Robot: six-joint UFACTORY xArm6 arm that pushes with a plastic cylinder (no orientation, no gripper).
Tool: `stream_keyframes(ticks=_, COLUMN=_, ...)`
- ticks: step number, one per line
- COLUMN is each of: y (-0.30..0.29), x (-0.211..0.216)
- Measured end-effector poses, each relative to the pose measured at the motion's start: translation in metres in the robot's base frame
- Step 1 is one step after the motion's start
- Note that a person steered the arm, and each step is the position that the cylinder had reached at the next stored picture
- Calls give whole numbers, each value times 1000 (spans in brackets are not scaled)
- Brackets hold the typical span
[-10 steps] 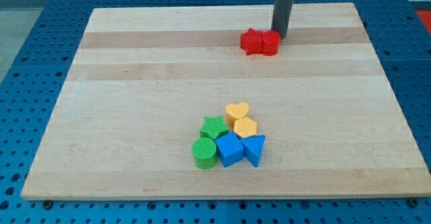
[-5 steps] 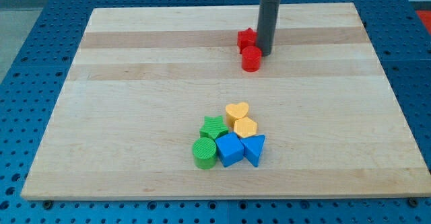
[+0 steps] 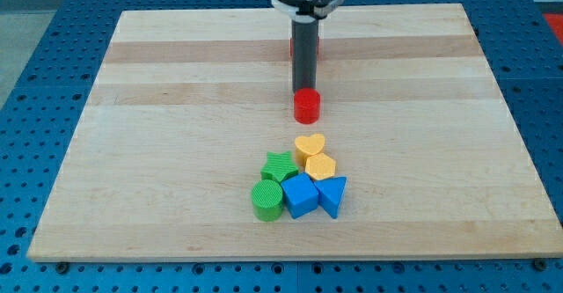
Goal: Push the red circle above the yellow heart
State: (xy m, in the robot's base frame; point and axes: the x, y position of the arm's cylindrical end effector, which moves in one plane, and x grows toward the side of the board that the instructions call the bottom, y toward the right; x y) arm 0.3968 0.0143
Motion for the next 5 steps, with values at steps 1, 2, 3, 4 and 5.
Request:
stream_keyframes(ticks=1, y=0, x=26)
stream_keyframes(ticks=2, y=-5, x=43)
stream_keyframes(ticks=3, y=-12, x=58)
stream_keyframes(ticks=4, y=-20, x=65)
stream_keyframes(ticks=5, y=-36, x=67)
